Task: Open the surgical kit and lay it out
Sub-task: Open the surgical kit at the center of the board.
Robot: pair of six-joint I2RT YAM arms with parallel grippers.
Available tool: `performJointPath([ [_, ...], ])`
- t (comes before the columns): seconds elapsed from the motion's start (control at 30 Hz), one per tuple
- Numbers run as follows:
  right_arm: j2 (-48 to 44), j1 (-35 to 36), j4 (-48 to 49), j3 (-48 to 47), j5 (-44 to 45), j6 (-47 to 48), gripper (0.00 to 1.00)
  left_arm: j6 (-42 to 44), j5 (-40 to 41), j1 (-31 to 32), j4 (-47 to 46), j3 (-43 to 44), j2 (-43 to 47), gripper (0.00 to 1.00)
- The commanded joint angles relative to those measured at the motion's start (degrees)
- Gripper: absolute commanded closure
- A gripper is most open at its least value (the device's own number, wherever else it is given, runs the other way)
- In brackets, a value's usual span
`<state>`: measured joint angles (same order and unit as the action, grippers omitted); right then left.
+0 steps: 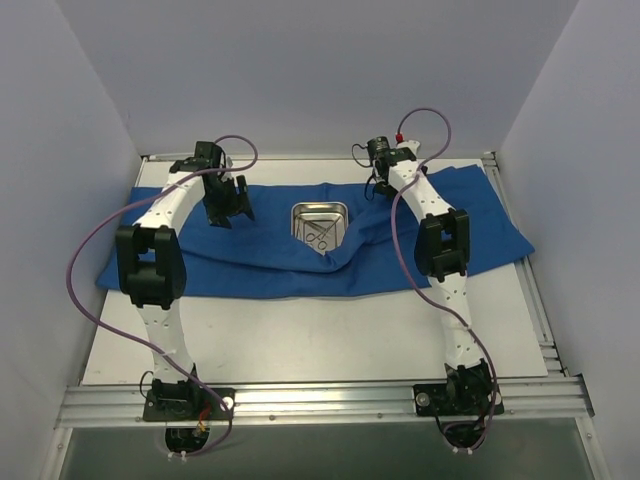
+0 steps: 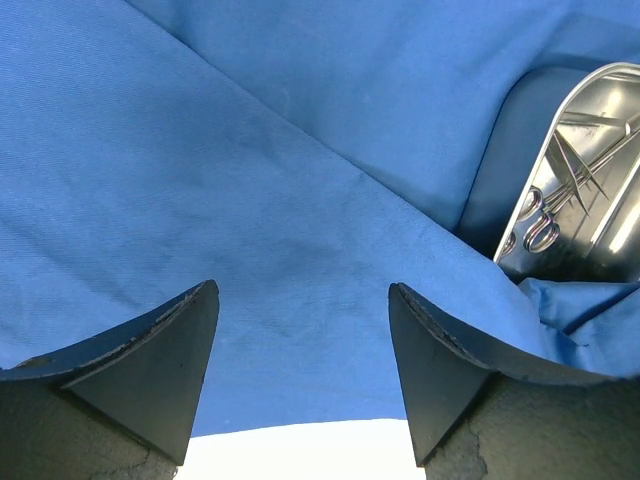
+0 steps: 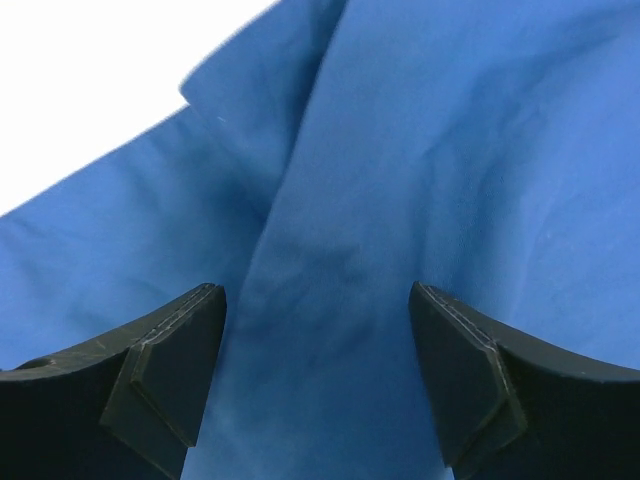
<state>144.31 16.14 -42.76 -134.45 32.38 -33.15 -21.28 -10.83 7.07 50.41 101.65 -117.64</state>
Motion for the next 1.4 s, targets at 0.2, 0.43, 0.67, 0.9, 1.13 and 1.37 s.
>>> performJointPath([
  [0.2,2.02,-2.60,1.10,-0.10,-0.91,-0.25,0.35,1.41,2.39,0.14,0.65,-1.01,4.44,0.22],
  [0.43,0.80,-2.96,1.19,-1.07,-2.94,0.27,0.99,1.85,3.44,0.31,5.04,2.94,0.67,0.19],
  [0.67,-13.24,-2.87,3.64,11.45,-3.99,0.19,1.00,0.01,6.69,1.89,8.21,10.41,-5.91,0.18],
  [0.9,-30.65,-2.43,9.26,30.70,-6.45,-0.34,1.00,-5.26,13.35,3.48,16.55,19.90,-15.50,0.26],
  [1.13,-43.13,-1.82,16.30,46.98,-9.44,1.50,1.00,-10.79,23.22,4.18,16.82,21.40,-17.61,0.26],
  [1.37,-44.91,-3.04,20.52,51.65,-11.98,3.53,1.00,-12.03,23.40,4.44,12.00,19.21,-14.46,0.26],
])
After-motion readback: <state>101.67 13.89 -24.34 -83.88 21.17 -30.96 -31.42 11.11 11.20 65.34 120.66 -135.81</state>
